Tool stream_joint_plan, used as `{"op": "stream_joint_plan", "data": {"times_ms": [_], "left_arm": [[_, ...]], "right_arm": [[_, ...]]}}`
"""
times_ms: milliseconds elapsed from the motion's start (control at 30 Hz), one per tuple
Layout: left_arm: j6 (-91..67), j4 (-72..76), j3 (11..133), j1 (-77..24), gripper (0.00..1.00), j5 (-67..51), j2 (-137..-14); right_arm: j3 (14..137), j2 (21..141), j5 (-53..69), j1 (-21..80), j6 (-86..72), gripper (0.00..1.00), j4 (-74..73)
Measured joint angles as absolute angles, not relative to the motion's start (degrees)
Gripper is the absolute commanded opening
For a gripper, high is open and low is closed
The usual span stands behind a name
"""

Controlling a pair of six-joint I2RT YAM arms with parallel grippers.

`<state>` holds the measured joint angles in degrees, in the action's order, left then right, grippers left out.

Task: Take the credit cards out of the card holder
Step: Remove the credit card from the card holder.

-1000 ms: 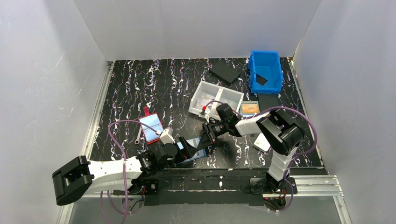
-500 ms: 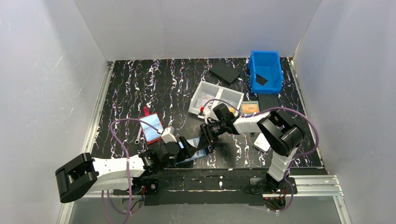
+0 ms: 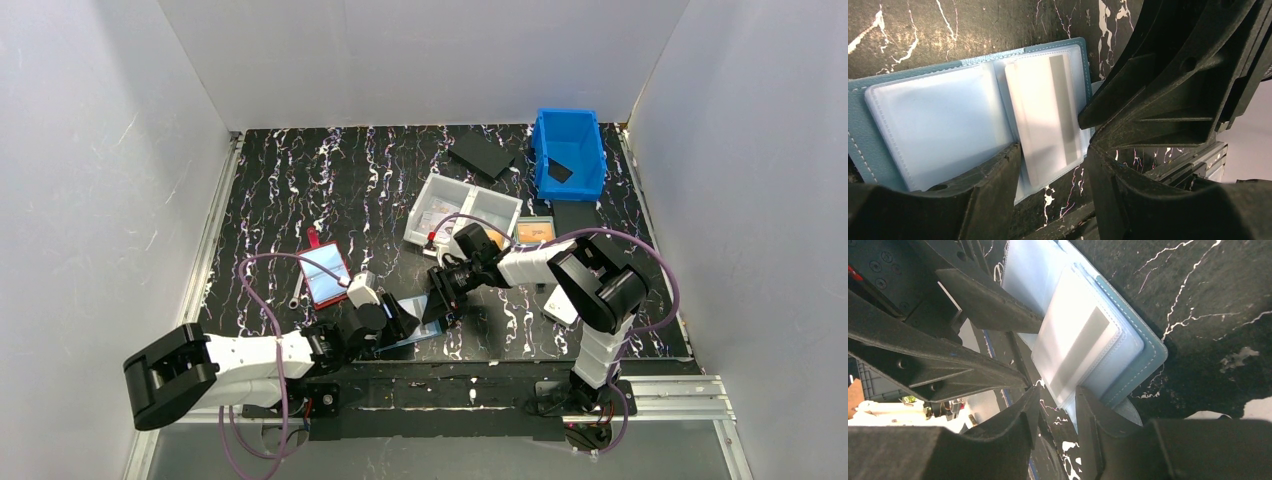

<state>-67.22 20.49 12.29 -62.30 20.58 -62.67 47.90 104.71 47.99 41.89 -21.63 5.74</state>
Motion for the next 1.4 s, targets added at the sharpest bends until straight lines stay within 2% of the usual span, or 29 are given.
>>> {"op": "stream_joint_plan", "data": {"times_ms": [100, 267, 533, 700, 933, 1100, 1300, 1400], "left_arm": [[-66.61, 20.47, 12.86, -62.30, 0.49, 20.47, -63.55], [-63.07, 20.32, 14.55, -62.17, 0.59, 18.98, -65.06], [-59.02, 22.33, 15.29, -61.65, 0.64, 16.27, -66.85], [-57.56, 22.83, 17.19, -61.43, 0.69, 15.57, -69.73], [-55.94, 26.04, 20.32, -61.23, 0.72, 12.05, -74.94], [-55.46, 27.66, 20.64, -61.19, 0.71, 10.57, -76.12], [-55.66, 28.10, 21.69, -60.99, 0.61, 10.02, -77.93], [-55.83, 28.08, 21.98, -60.86, 0.61, 9.91, -78.43]], "right_arm": [[47.88, 104.88, 48.56, 41.78, -22.41, 0.41, 6.31], [46.04, 106.06, 51.72, 40.49, -26.87, 0.40, 11.11], [41.65, 106.15, 54.54, 38.70, -35.83, 0.39, 21.30], [40.36, 106.13, 55.13, 37.36, -39.24, 0.38, 24.56], [40.29, 105.93, 56.80, 37.45, -42.46, 0.38, 28.99], [40.29, 105.80, 57.21, 37.89, -43.75, 0.38, 30.83], [40.29, 105.80, 57.49, 37.78, -44.01, 0.39, 31.42], [40.29, 105.80, 57.49, 37.50, -44.01, 0.42, 31.53]]}}
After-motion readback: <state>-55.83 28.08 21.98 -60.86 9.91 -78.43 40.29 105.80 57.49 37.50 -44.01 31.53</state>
